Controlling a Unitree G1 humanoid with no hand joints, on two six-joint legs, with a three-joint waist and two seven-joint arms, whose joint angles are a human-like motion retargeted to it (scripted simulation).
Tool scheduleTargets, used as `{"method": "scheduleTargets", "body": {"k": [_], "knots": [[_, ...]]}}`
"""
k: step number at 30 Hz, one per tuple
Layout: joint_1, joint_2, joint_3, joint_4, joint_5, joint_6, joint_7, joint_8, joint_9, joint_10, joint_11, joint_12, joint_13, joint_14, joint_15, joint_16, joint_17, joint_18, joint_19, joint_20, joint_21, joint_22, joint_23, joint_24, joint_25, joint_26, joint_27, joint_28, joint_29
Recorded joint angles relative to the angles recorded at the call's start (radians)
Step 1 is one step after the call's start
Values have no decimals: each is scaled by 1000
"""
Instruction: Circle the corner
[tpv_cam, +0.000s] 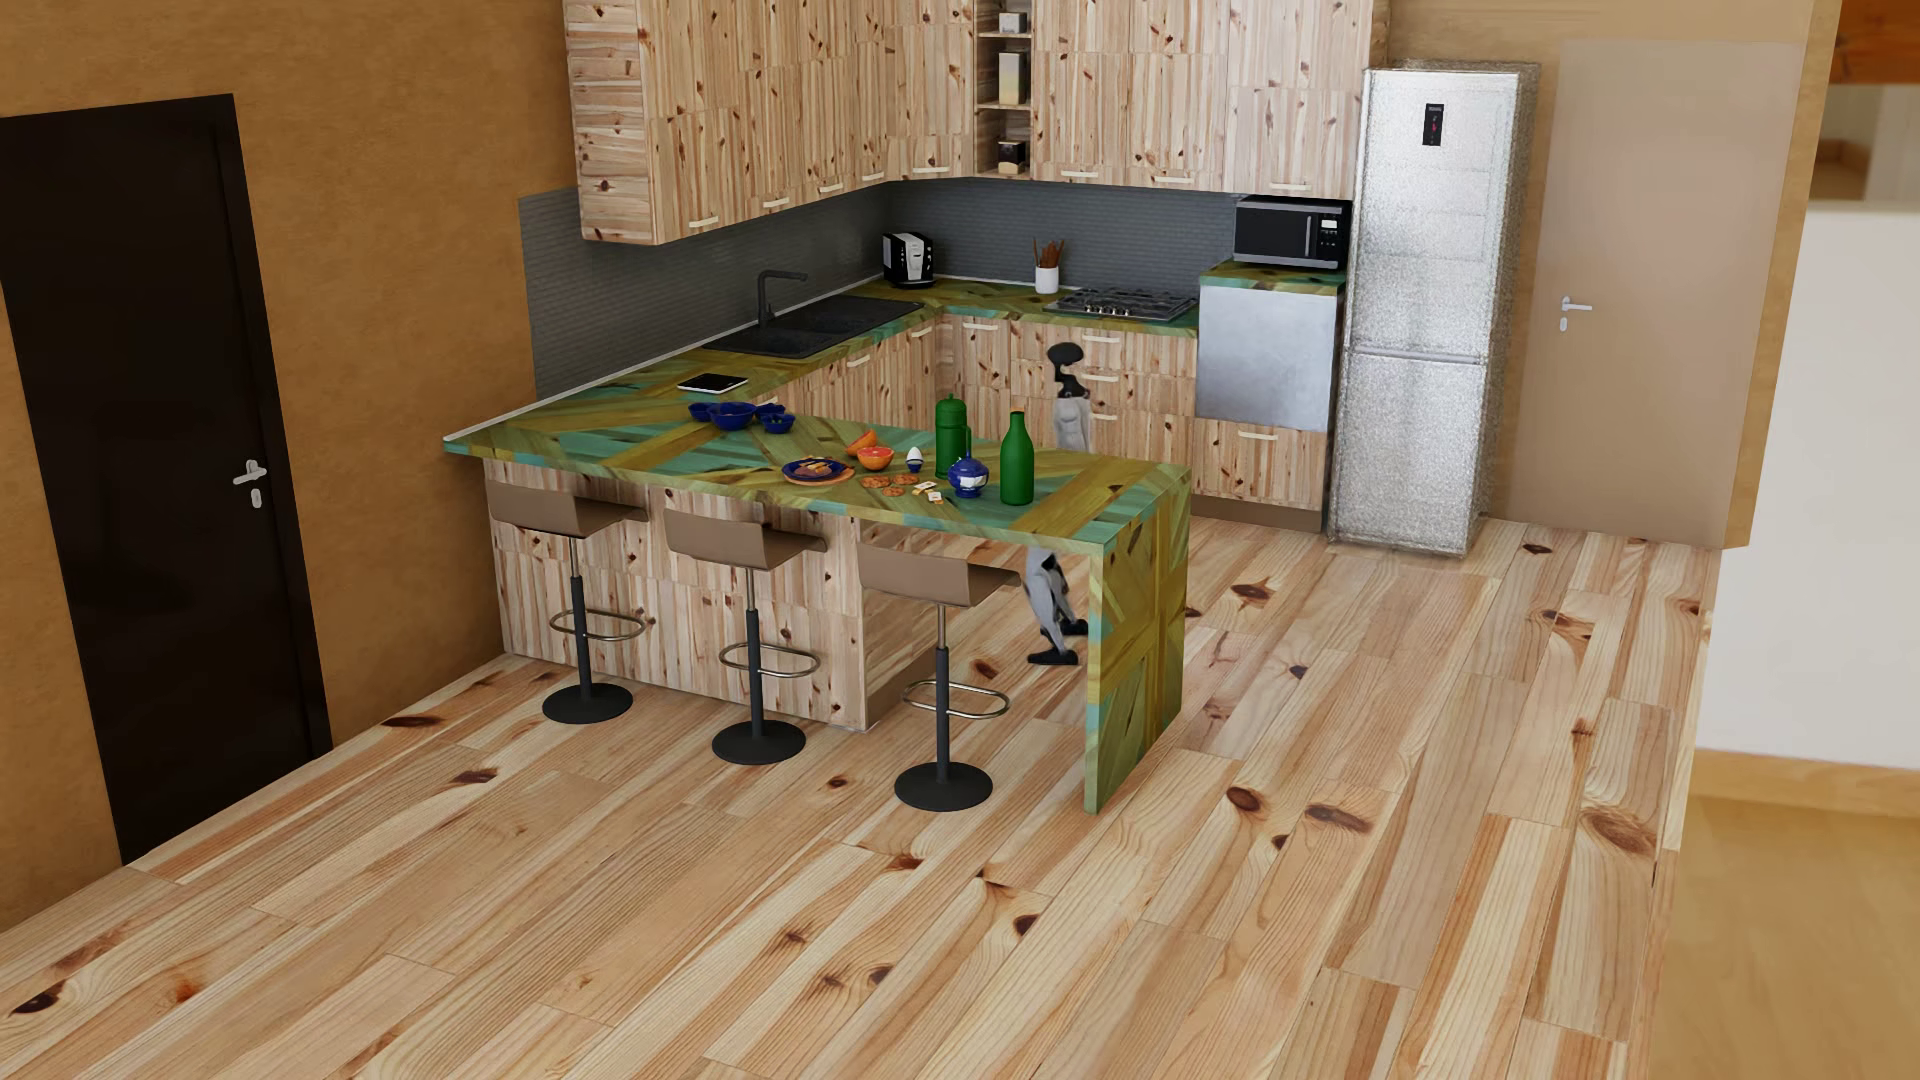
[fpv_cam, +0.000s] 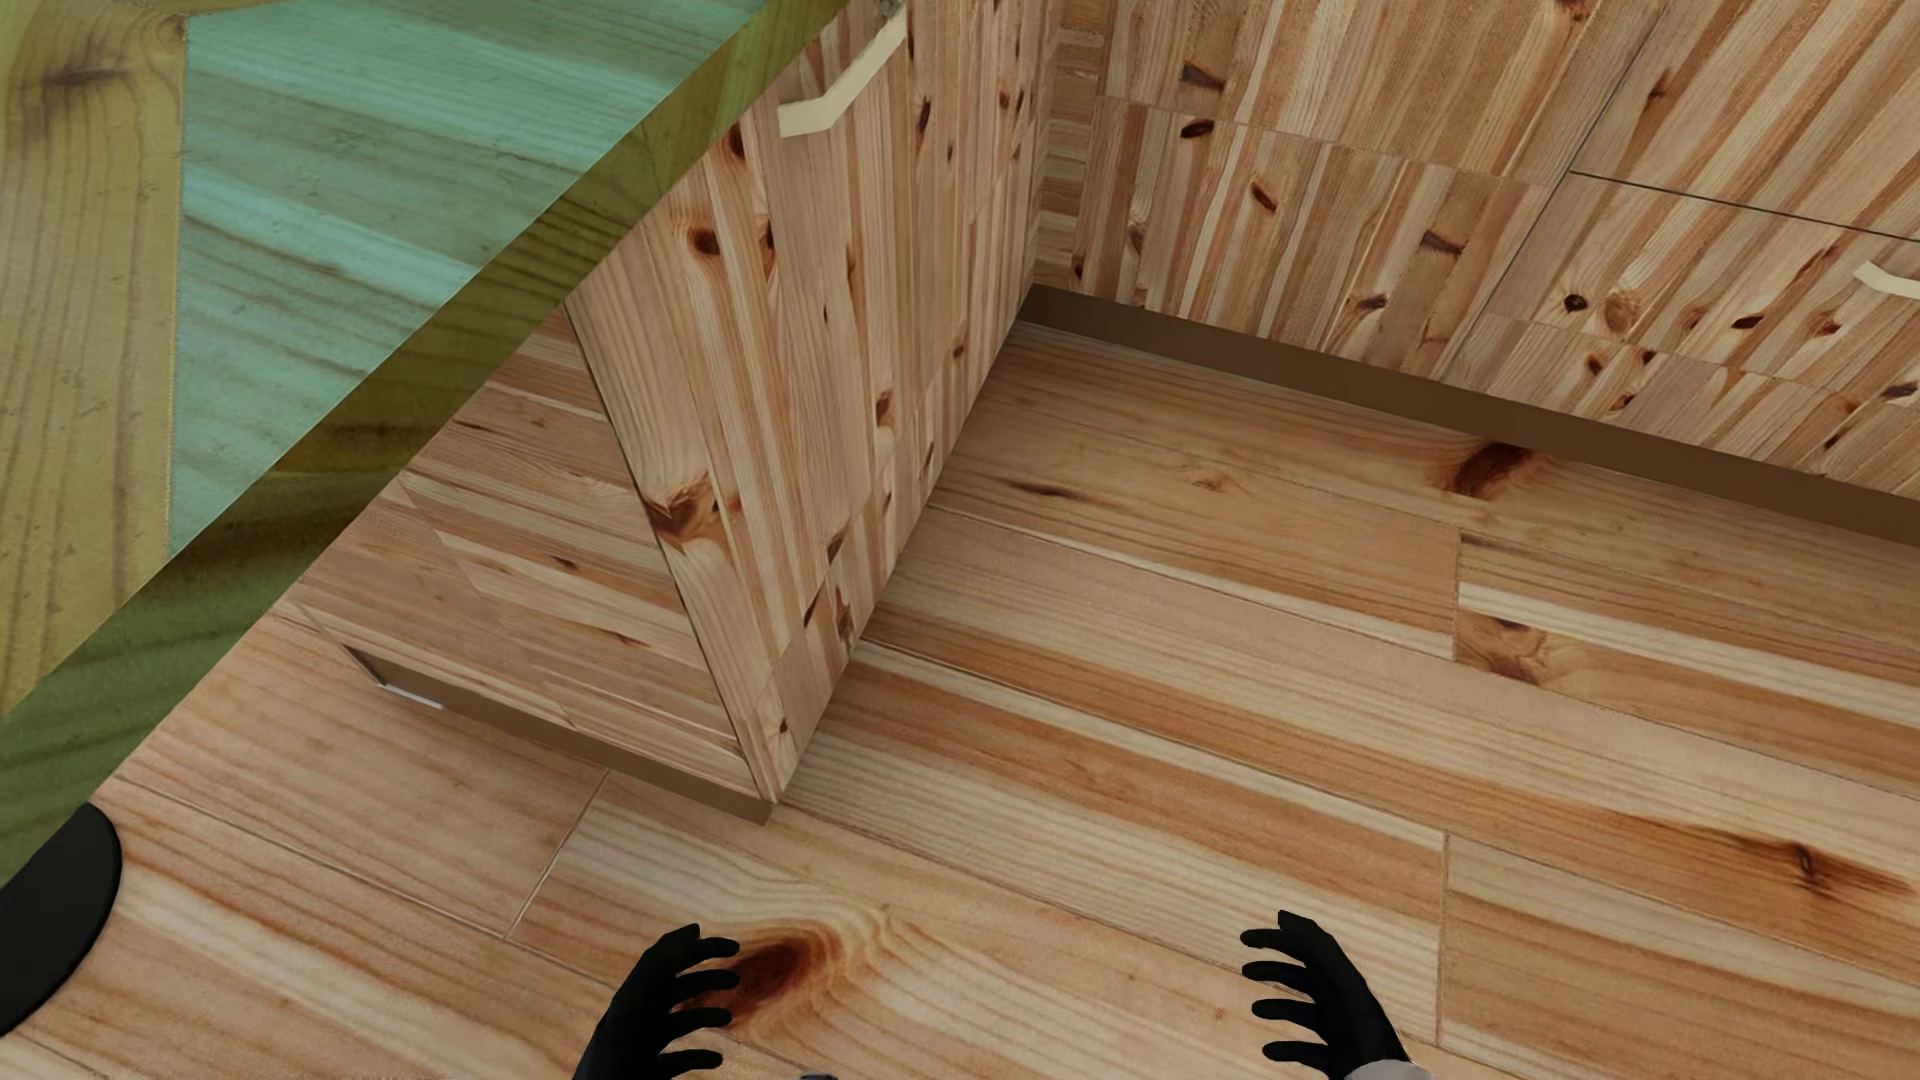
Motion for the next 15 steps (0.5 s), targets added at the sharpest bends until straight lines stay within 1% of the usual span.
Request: {"method": "scheduleTargets", "body": {"k": [1, 2, 3, 4, 6, 7, 8, 9, 10, 11, 12, 13, 14, 15], "knots": [[1, 28, 8, -11, -7, 11, -1, 10, -15, 4, -39, 27, -15, -6, -34, -28, -15, 5, 13, 1, -16, -19, 12, -1, 11, 48, -13, 12, -12], [8, 43, 18, -23, -21, 9, 8, 22, -26, -5, -59, 45, -14, -4, -55, -32, -13, 9, 56, -11, -44, -7, 22, 0, 19, 84, -28, 23, -20], [18, 52, 26, -24, -22, 17, 6, 21, -29, -20, -73, 49, -3, 4, -49, -20, -15, 9, 60, 2, -45, 1, 15, 7, 28, 112, -32, 27, -21], [29, 65, 34, -20, -17, 30, 9, 23, -22, -32, -90, 50, 4, 11, -38, -26, -25, 9, 47, 9, -37, 1, 14, 20, 35, 127, -29, 35, -17], [48, 81, 13, -18, -16, 49, 13, 27, -13, -61, -120, 54, 12, 30, -16, -25, -30, 11, 50, 3, -45, -1, 26, 32, 48, 134, -19, 46, -1], [53, 80, 8, -15, -13, 49, 20, 34, -13, -78, -130, 39, 15, 41, -5, -16, -20, 9, 48, 18, -54, 7, 24, 28, 48, 129, -15, 42, 9], [55, 79, 12, -17, -15, 46, 19, 33, -19, -88, -132, 27, 34, 49, -2, -15, -20, 7, 46, 31, -59, 9, 23, 26, 41, 120, -24, 36, 23], [53, 81, 21, -15, -13, 54, 15, 28, -30, -85, -137, 32, 45, 48, 0, -39, -39, 7, 46, 18, -59, 12, 46, 26, 29, 109, -42, 35, 42], [55, 83, 21, -14, -12, 50, 13, 26, -34, -84, -132, 42, 37, 48, -3, -27, -28, 4, 43, 12, -57, 11, 23, 27, 10, 106, -40, 24, 58], [50, 79, 21, -12, -10, 47, 10, 23, -43, -80, -127, 60, 19, 47, -5, -32, -32, 2, 41, 35, -42, 3, 10, 30, -10, 109, -46, 13, 74], [48, 80, 28, -11, -10, 51, 8, 19, -54, -76, -129, 74, 11, 45, -5, -38, -47, 2, 41, 20, -59, 7, 25, 35, -25, 117, -71, 8, 91], [52, 86, 32, -12, -12, 50, 5, 17, -52, -70, -124, 67, 7, 42, -9, -35, -43, 2, 41, 9, -56, 19, 17, 37, -32, 135, -82, -1, 99], [50, 85, 41, -13, -13, 46, 3, 15, -55, -67, -120, 69, 18, 41, -11, -43, -35, 2, 41, 12, -40, -2, 5, 38, -34, 157, -88, -9, 101], [47, 82, 42, -11, -12, 44, 8, 17, -63, -71, -127, 88, 30, 44, -6, -37, -29, 3, 43, 10, -33, -14, 2, 35, -27, 169, -81, -17, 102]]}}
